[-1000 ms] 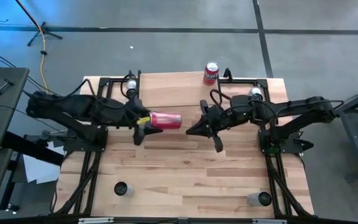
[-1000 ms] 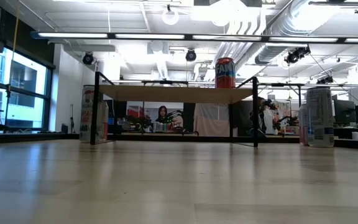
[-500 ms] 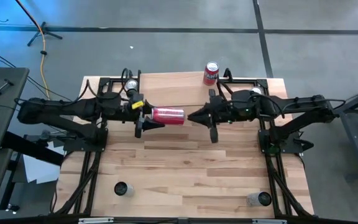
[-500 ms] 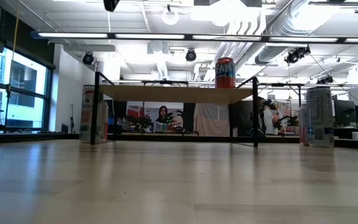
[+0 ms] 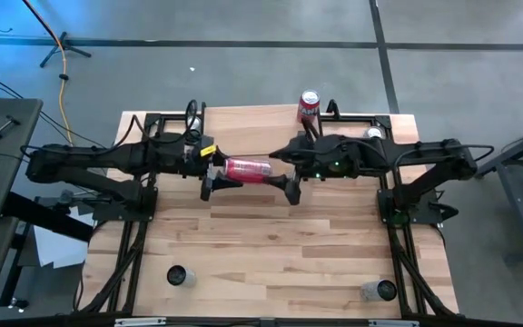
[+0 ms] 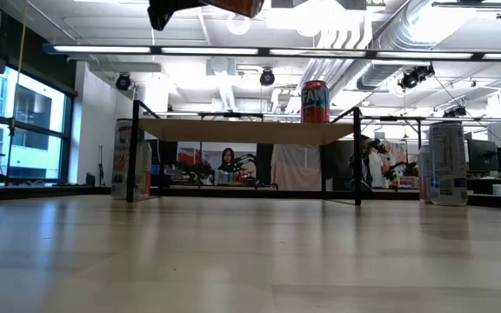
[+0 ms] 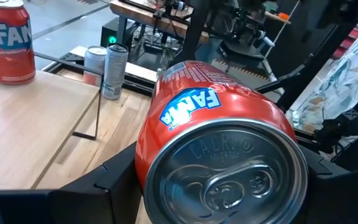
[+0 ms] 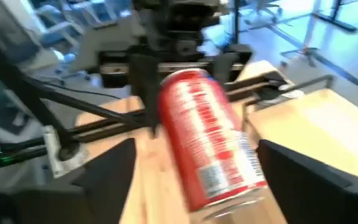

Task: Place canned beverage on shelf
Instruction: Put the orange soda can on the shelf

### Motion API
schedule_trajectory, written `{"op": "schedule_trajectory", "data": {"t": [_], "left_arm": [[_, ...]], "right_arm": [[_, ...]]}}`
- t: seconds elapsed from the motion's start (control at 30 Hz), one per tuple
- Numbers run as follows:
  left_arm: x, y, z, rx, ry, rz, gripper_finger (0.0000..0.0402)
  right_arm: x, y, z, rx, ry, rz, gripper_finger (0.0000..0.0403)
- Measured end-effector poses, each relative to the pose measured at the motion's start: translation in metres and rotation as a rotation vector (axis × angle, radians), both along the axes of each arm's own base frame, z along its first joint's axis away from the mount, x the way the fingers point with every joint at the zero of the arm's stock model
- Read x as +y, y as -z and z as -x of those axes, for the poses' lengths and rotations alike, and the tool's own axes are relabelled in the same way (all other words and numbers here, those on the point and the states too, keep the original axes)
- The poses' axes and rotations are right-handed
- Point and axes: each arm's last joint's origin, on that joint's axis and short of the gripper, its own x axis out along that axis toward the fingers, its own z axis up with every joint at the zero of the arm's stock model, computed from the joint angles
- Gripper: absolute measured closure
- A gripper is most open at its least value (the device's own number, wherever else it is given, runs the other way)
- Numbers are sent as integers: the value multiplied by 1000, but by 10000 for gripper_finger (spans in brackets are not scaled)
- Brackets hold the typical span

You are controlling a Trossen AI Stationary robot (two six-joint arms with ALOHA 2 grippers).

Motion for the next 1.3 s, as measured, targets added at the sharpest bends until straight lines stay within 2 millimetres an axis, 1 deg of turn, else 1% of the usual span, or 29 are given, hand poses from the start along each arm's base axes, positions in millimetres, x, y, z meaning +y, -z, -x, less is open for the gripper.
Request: {"op": "schedule_trajectory", "data": {"t": [0.1,0.23,0.43,0.57,0.73,0.87,0.97,1.17,1.3], "left_arm": [[0,1,-2,6,-1,-12,163],[1,5,-6,20,-18,-16,163],[1,18,-20,75,-21,-14,163],[2,26,-29,106,-26,-6,163],[5,36,-38,141,-39,2,163],[5,37,-43,118,-25,8,163],[5,32,-43,77,-12,10,163],[5,31,-43,77,-14,8,163],[5,33,-43,91,-12,2,163]], "right_arm": [[-2,-4,0,56,-15,57,34],[-4,-3,-4,115,-87,111,17],[-14,11,-15,181,-116,151,15],[-17,24,-22,260,-144,199,15],[-17,43,-31,359,-180,184,15],[-18,59,-41,428,-193,206,16],[-17,69,-49,461,-205,220,16],[-17,75,-54,471,-193,195,16],[-17,74,-56,445,-192,194,16]]}}
